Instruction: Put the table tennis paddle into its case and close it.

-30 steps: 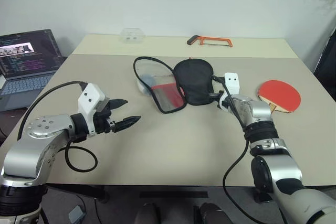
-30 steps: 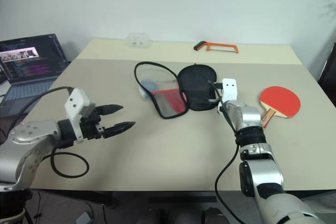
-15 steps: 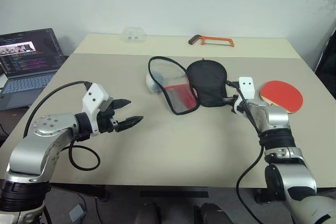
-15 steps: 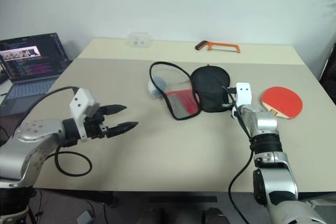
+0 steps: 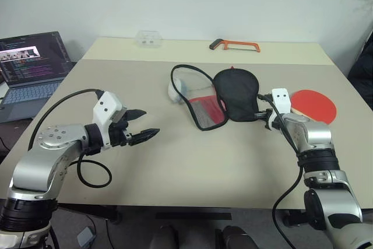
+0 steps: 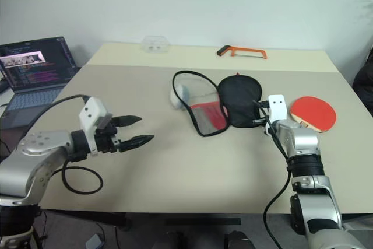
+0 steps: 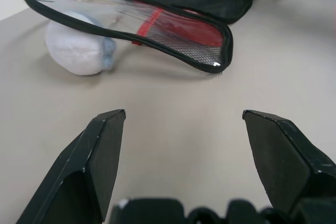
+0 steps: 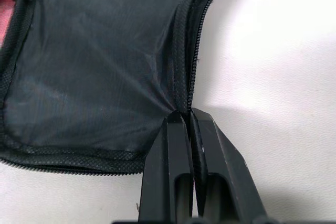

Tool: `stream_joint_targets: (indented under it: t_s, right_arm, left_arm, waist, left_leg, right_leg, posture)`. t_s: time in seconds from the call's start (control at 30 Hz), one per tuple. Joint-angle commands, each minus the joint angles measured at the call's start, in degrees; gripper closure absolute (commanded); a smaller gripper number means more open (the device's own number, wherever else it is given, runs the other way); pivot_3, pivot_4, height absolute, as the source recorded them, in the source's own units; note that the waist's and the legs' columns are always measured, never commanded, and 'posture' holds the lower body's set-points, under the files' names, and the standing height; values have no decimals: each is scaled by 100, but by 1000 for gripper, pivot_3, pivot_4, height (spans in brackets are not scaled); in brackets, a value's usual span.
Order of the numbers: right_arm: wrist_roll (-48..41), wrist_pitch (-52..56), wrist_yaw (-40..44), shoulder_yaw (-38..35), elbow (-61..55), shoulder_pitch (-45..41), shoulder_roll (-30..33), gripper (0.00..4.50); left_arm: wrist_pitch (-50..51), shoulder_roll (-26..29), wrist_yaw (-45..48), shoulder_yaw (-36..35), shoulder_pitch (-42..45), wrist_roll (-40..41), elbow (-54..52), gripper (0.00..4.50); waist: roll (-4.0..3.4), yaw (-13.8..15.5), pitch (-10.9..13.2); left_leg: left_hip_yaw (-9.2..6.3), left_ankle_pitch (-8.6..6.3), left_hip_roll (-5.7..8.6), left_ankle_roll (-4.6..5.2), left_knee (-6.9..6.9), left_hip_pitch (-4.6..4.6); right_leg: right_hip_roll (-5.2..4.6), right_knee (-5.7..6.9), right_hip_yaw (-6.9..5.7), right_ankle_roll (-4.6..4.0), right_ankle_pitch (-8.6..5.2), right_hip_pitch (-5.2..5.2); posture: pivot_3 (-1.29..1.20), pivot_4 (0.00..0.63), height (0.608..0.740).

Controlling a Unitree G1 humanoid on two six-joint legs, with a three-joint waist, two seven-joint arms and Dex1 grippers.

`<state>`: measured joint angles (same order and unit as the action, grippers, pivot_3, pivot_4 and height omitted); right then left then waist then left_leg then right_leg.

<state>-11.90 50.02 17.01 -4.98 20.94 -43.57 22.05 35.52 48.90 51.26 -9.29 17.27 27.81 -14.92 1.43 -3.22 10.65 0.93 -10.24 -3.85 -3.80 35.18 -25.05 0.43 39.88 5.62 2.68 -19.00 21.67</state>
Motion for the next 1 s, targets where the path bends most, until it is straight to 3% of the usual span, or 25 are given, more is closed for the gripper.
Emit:
stream_joint_targets:
  t_s: [0.03, 0.37, 0.4, 0.7, 1.0]
  right_arm:
    - [-37, 253, 48, -33, -483, 87, 93, 3554]
    - [-243, 2096, -272, -870, -3065, 318, 847, 161]
    - [-120, 2247, -486, -977, -3281, 383, 858, 33]
    - [896, 2251, -2556, -1925, -3034, 470, -562, 33]
    - [1070, 1148, -3373, -2257, -1434, 54, -895, 33]
  left_arm:
    - [-146, 44, 52, -59, 157, -14, -1, 584]
    - [-229, 264, 592, -435, 179, 320, 118, 584]
    - [-236, 284, 701, -473, 212, 397, 136, 584]
    - [-299, 107, 880, -93, 668, 360, 336, 584]
    - [-218, 69, 797, -39, 622, 460, 158, 584]
  waist:
    - [0, -2, 0]
    - [0, 3, 1]
    - [1, 3, 1]
    - [4, -16, -2]
    - [4, -19, -2]
  left_leg:
    - [0, 0, 0, 0, 0, 0]
    - [0, 0, 0, 0, -3, -13]
    - [1, 0, 0, 0, -3, -13]
    - [6, 5, 0, 3, -3, -8]
    - [18, 5, 0, 3, -14, -15]
  right_leg:
    - [0, 0, 0, 0, 0, 0]
    - [0, 0, 1, -1, -1, 14]
    - [0, 0, 1, -2, -1, 15]
    - [1, 9, 7, -3, -2, 17]
    - [0, 8, 16, -4, -2, 33]
  posture:
    - [0, 150, 740]
    - [0, 150, 740]
    - [0, 150, 740]
    - [0, 150, 740]
    - [0, 150, 740]
